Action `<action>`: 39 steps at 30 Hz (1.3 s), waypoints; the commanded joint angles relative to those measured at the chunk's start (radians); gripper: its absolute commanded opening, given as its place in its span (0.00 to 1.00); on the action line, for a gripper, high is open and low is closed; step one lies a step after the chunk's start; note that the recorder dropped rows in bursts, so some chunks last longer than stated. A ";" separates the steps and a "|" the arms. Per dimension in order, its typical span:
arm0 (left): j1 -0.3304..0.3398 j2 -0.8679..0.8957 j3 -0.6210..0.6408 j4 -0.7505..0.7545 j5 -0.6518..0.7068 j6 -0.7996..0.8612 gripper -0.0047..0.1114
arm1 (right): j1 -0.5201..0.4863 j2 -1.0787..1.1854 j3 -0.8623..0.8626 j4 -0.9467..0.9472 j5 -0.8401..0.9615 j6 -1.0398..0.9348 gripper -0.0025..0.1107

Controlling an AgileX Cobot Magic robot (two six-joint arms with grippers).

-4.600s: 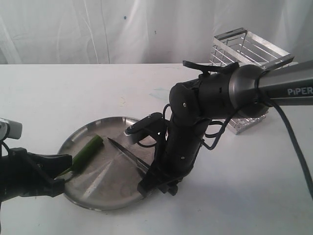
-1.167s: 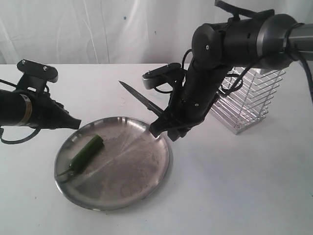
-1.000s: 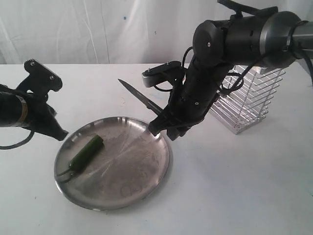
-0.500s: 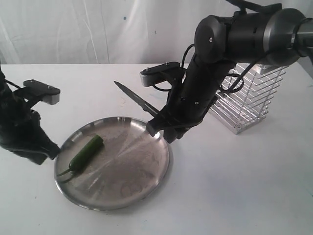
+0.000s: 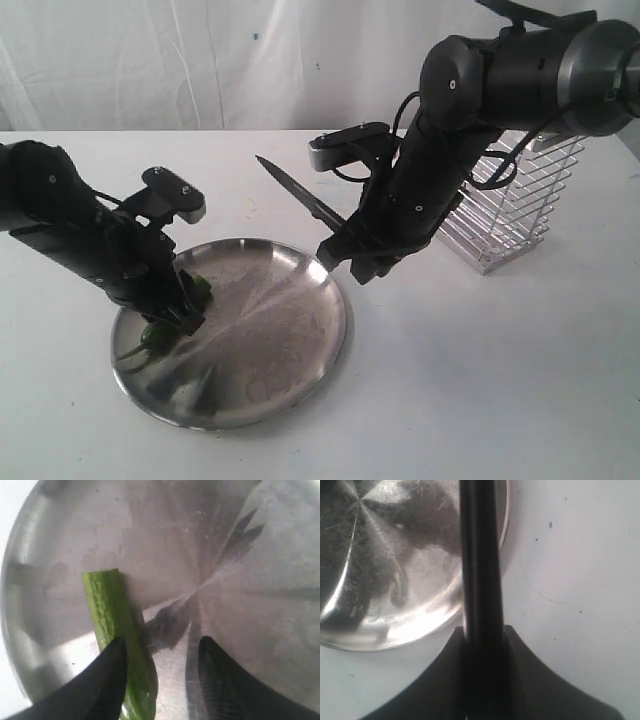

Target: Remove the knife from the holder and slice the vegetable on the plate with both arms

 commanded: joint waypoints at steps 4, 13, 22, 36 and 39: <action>-0.006 0.073 0.006 0.067 -0.061 -0.006 0.47 | -0.007 -0.013 0.004 0.000 -0.012 0.001 0.02; -0.006 0.115 0.006 0.072 -0.105 -0.004 0.47 | -0.007 -0.013 0.004 0.013 -0.012 0.001 0.02; -0.006 0.105 -0.002 0.072 -0.148 -0.006 0.46 | -0.007 -0.013 0.004 0.017 -0.012 0.001 0.02; -0.006 0.105 -0.002 0.087 -0.080 0.092 0.08 | -0.007 -0.013 0.004 0.021 -0.005 0.001 0.02; -0.006 0.064 -0.028 0.125 -0.074 0.265 0.04 | -0.007 -0.013 0.004 0.024 -0.004 0.001 0.02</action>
